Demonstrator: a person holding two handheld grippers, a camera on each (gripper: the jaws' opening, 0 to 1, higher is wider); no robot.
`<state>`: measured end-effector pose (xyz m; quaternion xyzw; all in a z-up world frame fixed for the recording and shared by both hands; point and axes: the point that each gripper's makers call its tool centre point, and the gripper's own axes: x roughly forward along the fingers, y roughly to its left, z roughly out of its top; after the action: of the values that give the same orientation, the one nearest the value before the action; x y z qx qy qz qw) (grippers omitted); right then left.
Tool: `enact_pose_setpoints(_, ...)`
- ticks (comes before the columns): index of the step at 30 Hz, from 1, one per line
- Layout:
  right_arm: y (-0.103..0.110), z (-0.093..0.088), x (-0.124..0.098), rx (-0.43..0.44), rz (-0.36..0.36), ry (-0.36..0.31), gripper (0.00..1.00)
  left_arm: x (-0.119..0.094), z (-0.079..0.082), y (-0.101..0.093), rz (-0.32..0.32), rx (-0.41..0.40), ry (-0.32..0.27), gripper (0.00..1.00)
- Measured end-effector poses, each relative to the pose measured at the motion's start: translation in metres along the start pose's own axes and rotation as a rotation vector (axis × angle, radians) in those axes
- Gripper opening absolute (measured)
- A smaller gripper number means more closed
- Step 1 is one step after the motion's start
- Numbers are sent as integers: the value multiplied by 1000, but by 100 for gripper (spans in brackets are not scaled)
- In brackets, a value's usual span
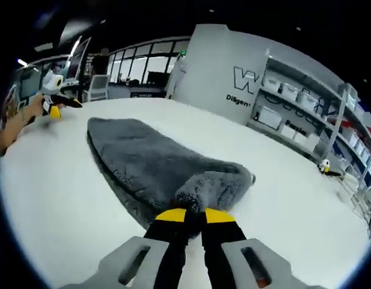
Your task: Open the folded towel by lifting each exposed corner and separating the folded layers until the towel lies flat within the target outline without major curled edges
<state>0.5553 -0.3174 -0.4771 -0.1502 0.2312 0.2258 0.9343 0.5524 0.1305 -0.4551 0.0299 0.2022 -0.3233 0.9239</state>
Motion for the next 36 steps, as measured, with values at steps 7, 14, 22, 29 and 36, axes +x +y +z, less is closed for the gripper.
enact_pose_setpoints(7, -2, -7, 0, 75, 6, -16, 5, -4, 4, -3, -2, 14, -7, 97)
enact_pose_setpoints(14, -5, -8, 2, 40, -4, -21, 6, -3, 3, 2, 4, 10, -5, 96)
enact_pose_setpoints(22, -5, -7, 2, 6, 1, -25, 8, 0, -1, 3, 1, 5, 5, 96)
enact_pose_setpoints(29, -18, -9, -7, 27, -46, 13, 36, 2, -6, 6, 6, 4, 25, 96)
enact_pose_setpoints(36, -22, -7, -19, 46, -56, 28, 68, -2, 6, 1, -5, 17, -20, 99)
